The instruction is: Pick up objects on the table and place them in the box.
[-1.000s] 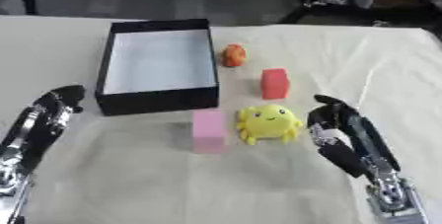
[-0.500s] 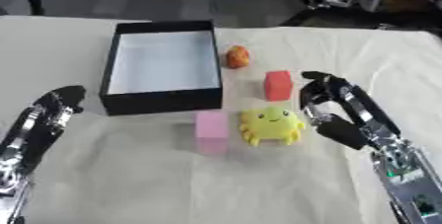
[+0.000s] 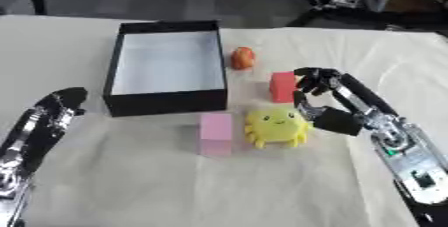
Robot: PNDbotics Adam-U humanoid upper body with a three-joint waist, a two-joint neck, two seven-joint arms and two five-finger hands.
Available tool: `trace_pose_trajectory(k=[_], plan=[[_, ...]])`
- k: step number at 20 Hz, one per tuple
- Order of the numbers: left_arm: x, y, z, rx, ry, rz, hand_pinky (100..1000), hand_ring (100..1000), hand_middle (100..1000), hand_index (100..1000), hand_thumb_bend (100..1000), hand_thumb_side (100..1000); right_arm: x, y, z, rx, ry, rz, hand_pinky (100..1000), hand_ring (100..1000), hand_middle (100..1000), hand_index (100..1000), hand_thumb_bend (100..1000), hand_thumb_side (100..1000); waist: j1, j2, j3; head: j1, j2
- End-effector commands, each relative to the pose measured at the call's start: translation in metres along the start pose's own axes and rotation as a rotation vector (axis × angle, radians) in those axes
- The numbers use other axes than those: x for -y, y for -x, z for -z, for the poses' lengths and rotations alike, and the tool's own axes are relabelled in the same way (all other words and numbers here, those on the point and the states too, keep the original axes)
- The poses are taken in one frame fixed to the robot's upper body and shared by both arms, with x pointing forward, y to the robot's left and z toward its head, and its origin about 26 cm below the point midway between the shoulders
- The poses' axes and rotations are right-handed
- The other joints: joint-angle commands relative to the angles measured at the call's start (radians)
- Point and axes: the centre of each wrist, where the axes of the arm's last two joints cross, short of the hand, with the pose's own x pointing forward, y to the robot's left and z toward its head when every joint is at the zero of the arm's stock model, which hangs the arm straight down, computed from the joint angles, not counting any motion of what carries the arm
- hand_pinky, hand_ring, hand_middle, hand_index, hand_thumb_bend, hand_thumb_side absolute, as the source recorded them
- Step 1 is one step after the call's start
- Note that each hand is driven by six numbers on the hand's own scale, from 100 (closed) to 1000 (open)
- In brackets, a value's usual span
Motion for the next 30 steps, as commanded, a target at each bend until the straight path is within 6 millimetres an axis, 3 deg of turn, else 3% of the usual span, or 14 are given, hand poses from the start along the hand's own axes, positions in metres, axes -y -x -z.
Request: trace_pose_trajectory(k=[1, 9, 23, 27, 30], plan=[[-0.004, -0.005, 0.002, 0.020, 0.007, 0.015, 794, 841, 765, 814, 234, 725, 0.006, 0.009, 0.004, -0.007, -0.056, -0.097, 733, 737, 708, 891, 100, 687, 0.002, -0.031, 0.004, -0.003, -0.002], [-0.003, -0.005, 0.002, 0.020, 0.009, 0.012, 795, 841, 765, 815, 228, 730, -0.001, 0.020, 0.010, 0.008, -0.158, -0.204, 755, 755, 727, 888, 149, 704, 0.000, -0.033, 0.009, -0.003, -0.002], [-0.003, -0.005, 0.002, 0.020, 0.011, 0.011, 796, 842, 766, 816, 221, 736, 0.000, 0.016, 0.022, 0.029, -0.314, -0.365, 794, 782, 757, 881, 231, 739, 0.000, -0.032, 0.012, -0.005, -0.002], [-0.003, -0.005, 0.002, 0.020, 0.011, 0.010, 796, 842, 766, 816, 221, 736, 0.001, 0.016, 0.025, 0.025, -0.352, -0.399, 799, 784, 760, 877, 225, 707, 0.000, -0.032, 0.012, -0.005, -0.002], [-0.003, -0.005, 0.002, 0.020, 0.011, 0.010, 796, 842, 766, 817, 217, 742, 0.001, 0.017, 0.026, 0.016, -0.380, -0.415, 802, 784, 757, 868, 181, 628, 0.000, -0.033, 0.012, -0.005, -0.002]])
